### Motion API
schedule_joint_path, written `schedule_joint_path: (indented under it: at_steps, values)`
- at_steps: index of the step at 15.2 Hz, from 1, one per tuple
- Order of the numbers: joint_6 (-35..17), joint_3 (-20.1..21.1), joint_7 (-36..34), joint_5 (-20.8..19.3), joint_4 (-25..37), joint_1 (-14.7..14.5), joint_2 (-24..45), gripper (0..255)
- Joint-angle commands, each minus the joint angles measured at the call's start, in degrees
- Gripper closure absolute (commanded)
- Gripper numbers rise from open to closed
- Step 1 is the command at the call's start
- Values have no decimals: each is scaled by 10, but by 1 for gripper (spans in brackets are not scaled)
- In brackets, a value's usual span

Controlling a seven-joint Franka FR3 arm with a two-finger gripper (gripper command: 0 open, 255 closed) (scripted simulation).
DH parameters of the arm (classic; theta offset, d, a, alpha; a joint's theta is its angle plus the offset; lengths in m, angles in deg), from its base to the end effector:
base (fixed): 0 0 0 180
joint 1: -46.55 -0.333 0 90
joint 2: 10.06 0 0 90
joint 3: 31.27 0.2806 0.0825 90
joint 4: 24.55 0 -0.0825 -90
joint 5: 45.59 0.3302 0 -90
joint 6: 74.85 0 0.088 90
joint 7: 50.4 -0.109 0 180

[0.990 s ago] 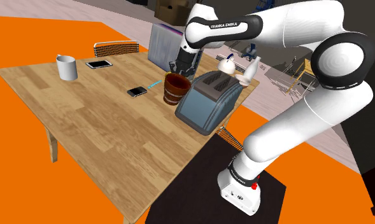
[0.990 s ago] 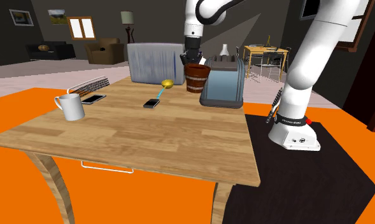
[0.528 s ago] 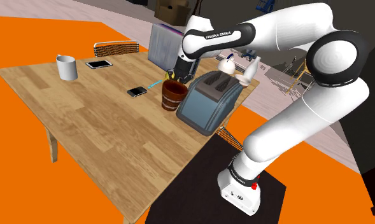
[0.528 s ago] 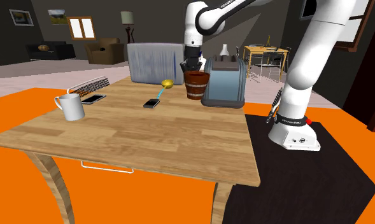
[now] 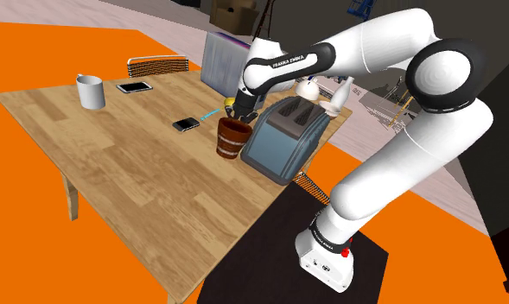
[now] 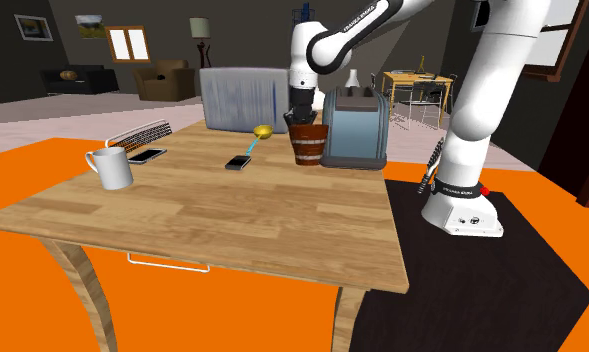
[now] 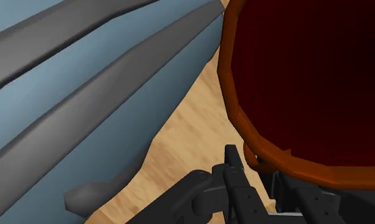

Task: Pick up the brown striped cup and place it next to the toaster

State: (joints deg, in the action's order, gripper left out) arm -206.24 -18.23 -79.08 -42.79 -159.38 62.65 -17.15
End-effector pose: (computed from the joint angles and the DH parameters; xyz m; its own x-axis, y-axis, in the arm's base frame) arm 0.4532 -0.0225 0.3801 0.8317 -0.5532 0.0482 -0.5518 -0.8331 -0.0386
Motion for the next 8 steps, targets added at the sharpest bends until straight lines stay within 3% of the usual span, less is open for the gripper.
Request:
schedule_joint_path:
  at_steps: [1, 7, 8]
  values:
    - [-4, 0, -1, -1, -3, 0, 3, 255]
    - [-4, 0, -1, -1, -3, 0, 3, 255]
    - [-4, 0, -1, -1, -3, 0, 4, 0]
